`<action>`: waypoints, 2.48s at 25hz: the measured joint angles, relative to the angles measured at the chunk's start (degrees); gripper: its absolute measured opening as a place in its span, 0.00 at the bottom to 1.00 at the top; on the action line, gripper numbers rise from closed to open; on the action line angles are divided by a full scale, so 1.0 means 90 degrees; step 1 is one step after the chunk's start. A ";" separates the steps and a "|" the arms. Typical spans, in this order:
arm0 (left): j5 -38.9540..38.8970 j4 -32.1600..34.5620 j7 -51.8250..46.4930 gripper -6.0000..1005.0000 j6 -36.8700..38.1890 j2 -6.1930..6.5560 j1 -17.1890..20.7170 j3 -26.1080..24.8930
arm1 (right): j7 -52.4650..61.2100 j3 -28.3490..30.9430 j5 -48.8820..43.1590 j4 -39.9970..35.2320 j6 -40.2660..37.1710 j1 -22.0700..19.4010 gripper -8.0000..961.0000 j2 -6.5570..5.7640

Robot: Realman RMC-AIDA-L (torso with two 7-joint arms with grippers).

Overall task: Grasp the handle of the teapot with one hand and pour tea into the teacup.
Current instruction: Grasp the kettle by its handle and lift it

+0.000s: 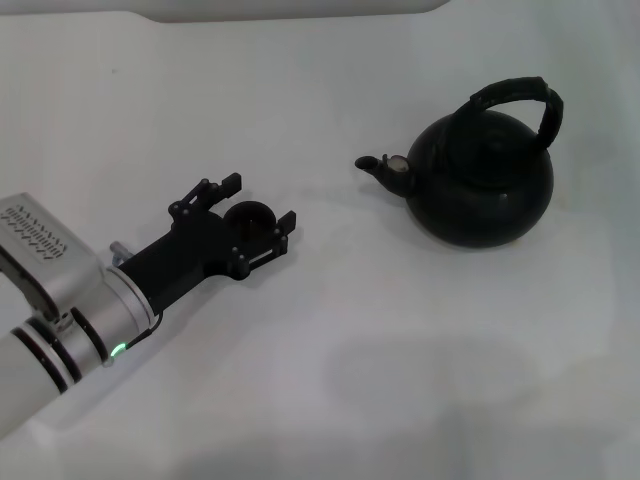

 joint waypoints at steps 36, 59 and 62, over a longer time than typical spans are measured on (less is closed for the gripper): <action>-0.2107 0.0404 0.0009 0.88 -0.2056 -0.0013 0.0495 -0.1317 | 0.1520 -0.1732 -0.0127 -0.1550 0.0198 -0.1088 0.90 -0.0285; -0.4384 0.0830 0.0004 0.88 -0.1908 -0.0004 0.0769 -0.1317 | 0.7764 -0.0642 -0.7238 -0.5571 -0.0234 -0.3099 0.90 -0.0537; -0.4433 0.0866 0.0002 0.88 -0.1890 -0.0001 0.0723 -0.1317 | 0.8429 -0.0401 -0.7863 -0.5567 -0.0682 -0.3141 0.90 -0.0504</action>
